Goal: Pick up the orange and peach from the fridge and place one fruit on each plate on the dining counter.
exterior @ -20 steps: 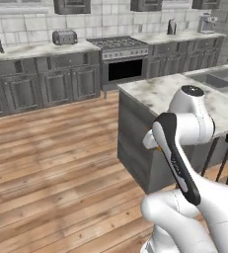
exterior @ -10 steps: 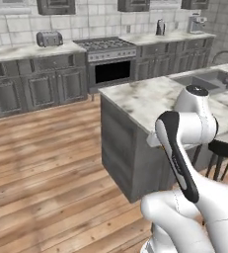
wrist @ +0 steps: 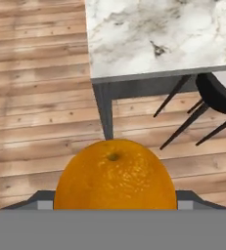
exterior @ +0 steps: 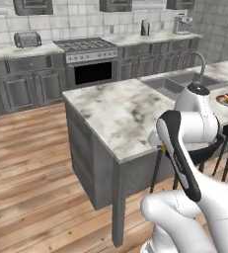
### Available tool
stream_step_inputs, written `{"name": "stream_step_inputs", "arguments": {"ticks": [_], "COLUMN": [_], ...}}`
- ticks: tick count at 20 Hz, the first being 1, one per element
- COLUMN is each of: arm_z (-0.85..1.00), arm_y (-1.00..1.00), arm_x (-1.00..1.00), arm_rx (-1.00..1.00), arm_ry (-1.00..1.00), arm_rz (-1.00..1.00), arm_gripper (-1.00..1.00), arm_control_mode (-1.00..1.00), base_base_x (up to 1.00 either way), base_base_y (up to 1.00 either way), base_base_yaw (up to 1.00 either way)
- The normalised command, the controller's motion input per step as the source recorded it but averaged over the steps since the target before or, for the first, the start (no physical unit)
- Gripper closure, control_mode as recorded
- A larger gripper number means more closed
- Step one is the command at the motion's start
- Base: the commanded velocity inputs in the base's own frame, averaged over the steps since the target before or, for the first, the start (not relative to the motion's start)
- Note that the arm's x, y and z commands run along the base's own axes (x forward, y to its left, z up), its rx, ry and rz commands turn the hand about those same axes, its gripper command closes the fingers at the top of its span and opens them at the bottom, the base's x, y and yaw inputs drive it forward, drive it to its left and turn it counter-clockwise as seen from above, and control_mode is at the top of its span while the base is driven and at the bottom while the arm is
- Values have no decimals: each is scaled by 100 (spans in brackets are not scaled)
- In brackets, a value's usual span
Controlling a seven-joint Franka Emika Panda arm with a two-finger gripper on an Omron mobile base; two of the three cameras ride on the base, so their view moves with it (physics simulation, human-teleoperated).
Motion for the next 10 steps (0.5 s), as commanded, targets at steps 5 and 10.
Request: {"name": "stream_step_inputs", "arguments": {"ticks": [5,10], "arm_z": [0,0], "arm_y": [0,0], "arm_x": [0,0], "arm_rx": [0,0], "arm_ry": [0,0], "arm_rz": [0,0], "arm_gripper": [100,100], "arm_control_mode": [100,100], "base_base_x": [1,0], "base_base_y": [-100,-100], "base_base_yaw": [3,3]}}
